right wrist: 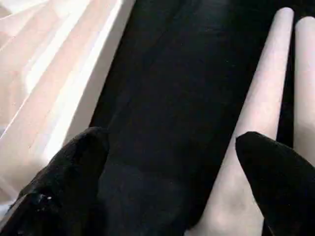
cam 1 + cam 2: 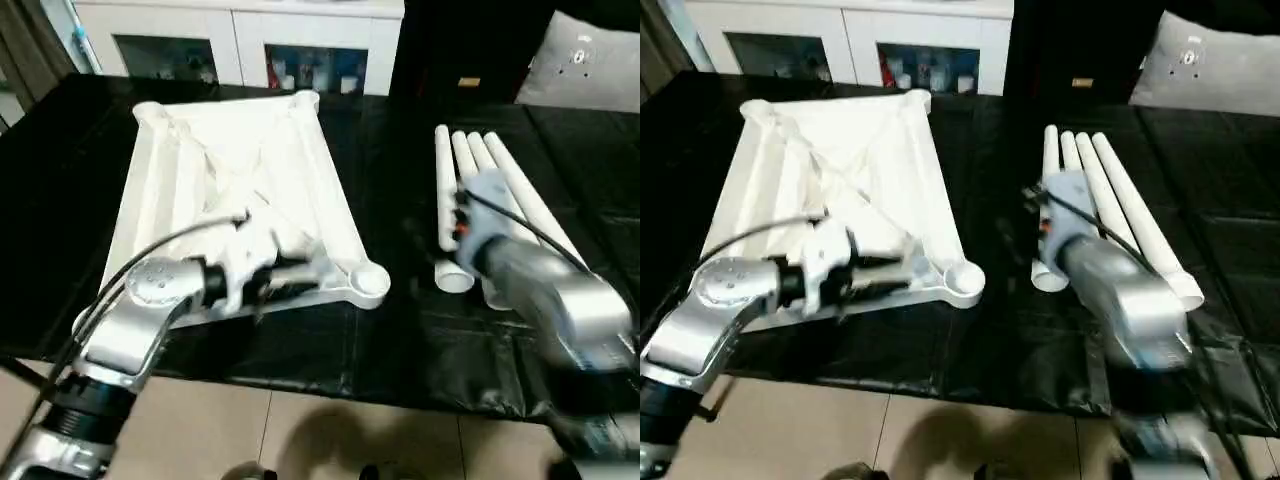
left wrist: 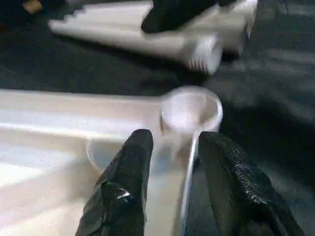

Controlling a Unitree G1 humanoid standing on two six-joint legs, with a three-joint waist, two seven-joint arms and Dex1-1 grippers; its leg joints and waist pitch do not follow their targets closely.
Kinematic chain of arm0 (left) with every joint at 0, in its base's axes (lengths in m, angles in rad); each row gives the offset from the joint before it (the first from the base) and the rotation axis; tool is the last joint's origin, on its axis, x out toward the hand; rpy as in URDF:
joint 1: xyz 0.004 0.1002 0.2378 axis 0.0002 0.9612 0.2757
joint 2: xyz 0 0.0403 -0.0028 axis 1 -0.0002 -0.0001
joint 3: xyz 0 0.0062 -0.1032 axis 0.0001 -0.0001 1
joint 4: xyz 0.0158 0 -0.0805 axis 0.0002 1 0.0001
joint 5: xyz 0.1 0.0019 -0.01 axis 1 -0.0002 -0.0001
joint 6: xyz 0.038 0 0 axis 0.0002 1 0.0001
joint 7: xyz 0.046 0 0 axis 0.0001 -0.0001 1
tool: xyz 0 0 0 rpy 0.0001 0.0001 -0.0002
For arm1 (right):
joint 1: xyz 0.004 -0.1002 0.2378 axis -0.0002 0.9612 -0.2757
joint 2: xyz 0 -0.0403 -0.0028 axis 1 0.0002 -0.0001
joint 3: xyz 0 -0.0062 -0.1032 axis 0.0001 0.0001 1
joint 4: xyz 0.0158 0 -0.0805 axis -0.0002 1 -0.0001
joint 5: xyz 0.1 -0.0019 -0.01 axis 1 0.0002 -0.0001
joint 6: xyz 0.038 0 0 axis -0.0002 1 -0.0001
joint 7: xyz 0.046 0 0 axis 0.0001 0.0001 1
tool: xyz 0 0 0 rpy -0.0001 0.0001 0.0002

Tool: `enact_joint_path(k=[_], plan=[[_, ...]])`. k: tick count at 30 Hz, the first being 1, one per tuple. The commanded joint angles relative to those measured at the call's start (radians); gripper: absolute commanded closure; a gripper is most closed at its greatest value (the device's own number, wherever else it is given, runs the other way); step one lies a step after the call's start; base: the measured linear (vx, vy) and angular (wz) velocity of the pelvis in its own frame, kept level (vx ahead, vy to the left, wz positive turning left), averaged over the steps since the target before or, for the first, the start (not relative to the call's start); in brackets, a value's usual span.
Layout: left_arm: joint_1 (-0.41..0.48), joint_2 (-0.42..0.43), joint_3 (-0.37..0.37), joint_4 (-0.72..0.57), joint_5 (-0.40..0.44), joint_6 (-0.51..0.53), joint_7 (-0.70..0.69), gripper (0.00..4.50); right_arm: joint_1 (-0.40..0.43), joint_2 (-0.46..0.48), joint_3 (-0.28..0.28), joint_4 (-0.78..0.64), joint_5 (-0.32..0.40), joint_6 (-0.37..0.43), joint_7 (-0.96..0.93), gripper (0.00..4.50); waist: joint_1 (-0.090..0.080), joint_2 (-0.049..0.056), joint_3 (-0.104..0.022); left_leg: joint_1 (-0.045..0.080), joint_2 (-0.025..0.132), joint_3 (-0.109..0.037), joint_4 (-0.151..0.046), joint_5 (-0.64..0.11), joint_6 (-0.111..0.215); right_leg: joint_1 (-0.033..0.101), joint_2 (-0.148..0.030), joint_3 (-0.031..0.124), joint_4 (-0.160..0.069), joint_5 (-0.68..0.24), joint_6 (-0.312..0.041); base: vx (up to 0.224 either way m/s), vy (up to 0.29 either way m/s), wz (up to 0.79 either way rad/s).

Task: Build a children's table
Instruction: Move table base, then pick table leg

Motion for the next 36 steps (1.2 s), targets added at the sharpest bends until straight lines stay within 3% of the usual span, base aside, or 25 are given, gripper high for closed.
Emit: enact_joint_path(k=[1,10,14,21,30,31,35,36], plan=[[0.013,-0.008,0.022,-0.067,-0.029,0.053,0.026,2.34,-0.045,0.010,-0.028,0.082,-0.028,0.010,-0.046,0.00,0.000,-0.008,-0.070,0.006,0.076,-0.019,-0.073,0.077,0.046,0.067,-0.092,0.060,-0.044,0.072,-0.287,0.000,0.000,0.00],[0.040,-0.003,-0.009,-0.146,0.003,0.113,0.073,1.77,-0.165,0.017,-0.075,0.318,-0.045,-0.006,-0.109,0.00,0.005,-0.013,-0.070,0.005,0.074,-0.017,-0.073,0.025,0.019,0.067,-0.090,0.059,-0.052,-0.018,-0.261,0.000,0.000,0.00],[0.043,0.007,-0.021,-0.161,0.015,0.128,0.086,1.77,-0.212,0.019,-0.091,0.449,-0.038,-0.046,-0.087,0.00,0.004,-0.008,-0.071,0.004,0.072,-0.017,-0.072,0.023,0.017,0.067,-0.087,0.057,-0.050,-0.012,-0.264,0.000,0.000,0.00],[0.043,0.005,-0.031,-0.167,0.019,0.140,0.095,1.77,-0.256,0.023,-0.112,0.609,-0.024,-0.105,-0.068,0.00,0.005,-0.013,-0.076,0.002,0.072,-0.015,-0.067,0.050,0.040,0.068,-0.086,0.054,-0.045,0.037,-0.286,0.000,0.000,0.00],[0.046,0.005,-0.036,-0.172,0.018,0.147,0.106,1.69,-0.307,0.023,-0.142,0.761,-0.014,-0.134,-0.057,0.80,0.005,-0.016,-0.078,0.001,0.071,-0.013,-0.064,0.051,0.058,0.069,-0.087,0.052,-0.044,0.016,-0.291,0.000,0.000,0.00],[0.045,0.005,-0.037,-0.173,0.019,0.148,0.107,1.69,-0.314,0.023,-0.147,0.782,-0.009,-0.139,-0.051,0.90,0.004,-0.023,-0.077,0.000,0.071,-0.012,-0.065,0.056,0.064,0.068,-0.085,0.052,-0.045,0.022,-0.290,0.000,0.000,0.00],[0.045,0.005,-0.038,-0.174,0.020,0.149,0.110,1.69,-0.328,0.021,-0.156,0.817,-0.002,-0.139,-0.041,1.24,0.006,-0.019,-0.079,0.001,0.072,-0.013,-0.063,0.061,0.070,0.067,-0.086,0.051,-0.043,0.024,-0.291,0.000,0.000,0.00],[0.043,0.004,-0.038,-0.176,0.020,0.151,0.112,1.69,-0.334,0.018,-0.160,0.832,0.001,-0.142,-0.037,1.33,0.005,-0.024,-0.079,0.002,0.073,-0.012,-0.064,0.061,0.074,0.066,-0.086,0.051,-0.043,0.028,-0.296,0.000,0.000,0.00]])
